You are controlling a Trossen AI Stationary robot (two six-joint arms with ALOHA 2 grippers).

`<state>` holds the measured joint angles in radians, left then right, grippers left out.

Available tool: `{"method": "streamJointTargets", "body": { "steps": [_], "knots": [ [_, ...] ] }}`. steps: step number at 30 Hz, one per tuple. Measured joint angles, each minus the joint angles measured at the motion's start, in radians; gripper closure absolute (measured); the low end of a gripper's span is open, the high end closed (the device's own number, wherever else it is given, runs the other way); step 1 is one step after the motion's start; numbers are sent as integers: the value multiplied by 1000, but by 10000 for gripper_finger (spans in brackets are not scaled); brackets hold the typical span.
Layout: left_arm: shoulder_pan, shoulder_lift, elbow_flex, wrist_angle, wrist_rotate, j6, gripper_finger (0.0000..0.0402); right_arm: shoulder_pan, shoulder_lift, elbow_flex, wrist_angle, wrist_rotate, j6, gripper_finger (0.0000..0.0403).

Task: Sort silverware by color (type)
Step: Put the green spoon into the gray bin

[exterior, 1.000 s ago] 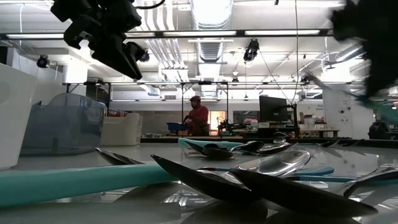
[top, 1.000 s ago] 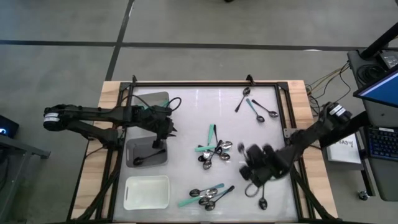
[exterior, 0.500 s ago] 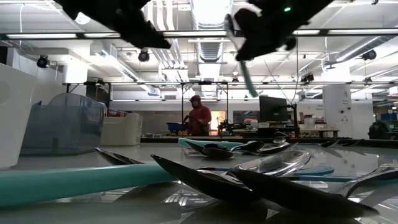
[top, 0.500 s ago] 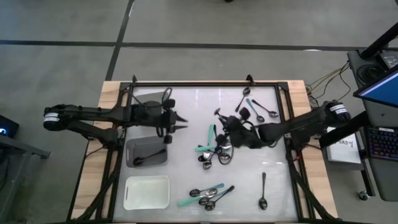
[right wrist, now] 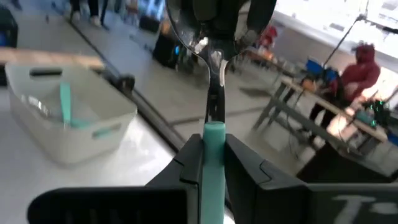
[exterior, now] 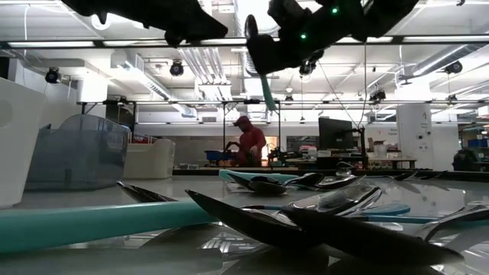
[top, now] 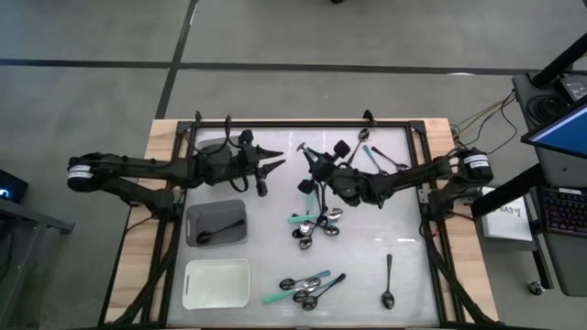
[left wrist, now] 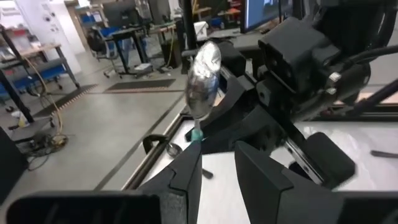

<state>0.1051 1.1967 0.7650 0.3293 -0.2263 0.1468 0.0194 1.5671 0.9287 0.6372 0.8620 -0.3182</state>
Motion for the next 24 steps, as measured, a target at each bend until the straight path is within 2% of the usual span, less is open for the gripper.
{"method": "streamJointTargets", "body": {
  "steps": [5,8,15,24],
  "knots": [
    [3,46,0,52,-40,21,322,-18,38,9,126,-33,-80,372],
    [5,67,-1,81,-81,25,322,-19,51,35,126,-44,-105,372],
    [9,104,0,214,-81,25,322,-18,88,86,120,-59,-148,372],
    [11,111,8,254,-89,24,322,-18,115,116,125,-54,-177,372]
  ]
}}
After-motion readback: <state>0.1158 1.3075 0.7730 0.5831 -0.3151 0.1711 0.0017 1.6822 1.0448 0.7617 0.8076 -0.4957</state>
